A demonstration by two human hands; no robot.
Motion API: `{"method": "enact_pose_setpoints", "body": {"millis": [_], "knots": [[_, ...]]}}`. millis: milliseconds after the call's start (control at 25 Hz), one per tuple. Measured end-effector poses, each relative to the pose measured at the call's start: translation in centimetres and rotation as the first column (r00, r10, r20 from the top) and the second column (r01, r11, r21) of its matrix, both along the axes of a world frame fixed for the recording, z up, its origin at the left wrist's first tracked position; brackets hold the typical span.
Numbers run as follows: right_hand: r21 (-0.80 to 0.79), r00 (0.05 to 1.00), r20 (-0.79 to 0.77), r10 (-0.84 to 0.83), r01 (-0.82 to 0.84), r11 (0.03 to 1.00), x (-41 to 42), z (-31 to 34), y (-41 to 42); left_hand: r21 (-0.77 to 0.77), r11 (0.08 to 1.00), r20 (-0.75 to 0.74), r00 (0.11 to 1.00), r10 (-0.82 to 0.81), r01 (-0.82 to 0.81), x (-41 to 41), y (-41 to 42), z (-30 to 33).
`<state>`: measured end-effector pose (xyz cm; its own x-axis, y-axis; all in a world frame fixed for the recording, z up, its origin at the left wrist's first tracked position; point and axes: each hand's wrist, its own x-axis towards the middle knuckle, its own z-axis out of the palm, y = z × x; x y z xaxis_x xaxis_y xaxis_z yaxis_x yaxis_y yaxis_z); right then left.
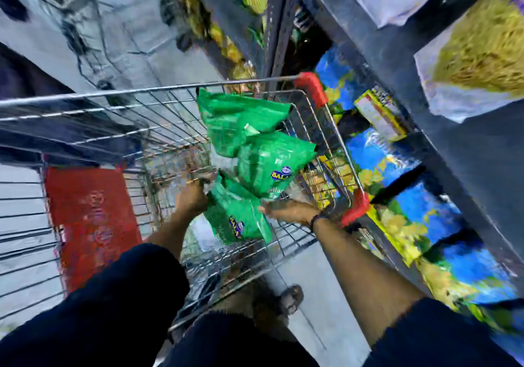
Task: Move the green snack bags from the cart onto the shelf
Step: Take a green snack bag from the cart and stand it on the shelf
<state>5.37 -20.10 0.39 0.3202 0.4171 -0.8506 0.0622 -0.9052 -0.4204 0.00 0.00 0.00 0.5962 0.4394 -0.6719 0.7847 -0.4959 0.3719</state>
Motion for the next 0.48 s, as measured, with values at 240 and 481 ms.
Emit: {"method": "enact_pose_setpoints", "body": {"millis": [240,481], "knots": [[-0.015,0.972,0.218,-0.088,0.094,0.995,-3.8,-0.9,3.1,-0.103,0.973,-0.046,0.976,-0.213,0.208,-0.4,1.2,-1.3],[0.229,0.85,0.372,-0.373,0.306,0.924,-3.5,6.4,1.2,0.13,0.961,0.225,0.937,-0.268,0.244,-2.5,1.4,4.2]]}}
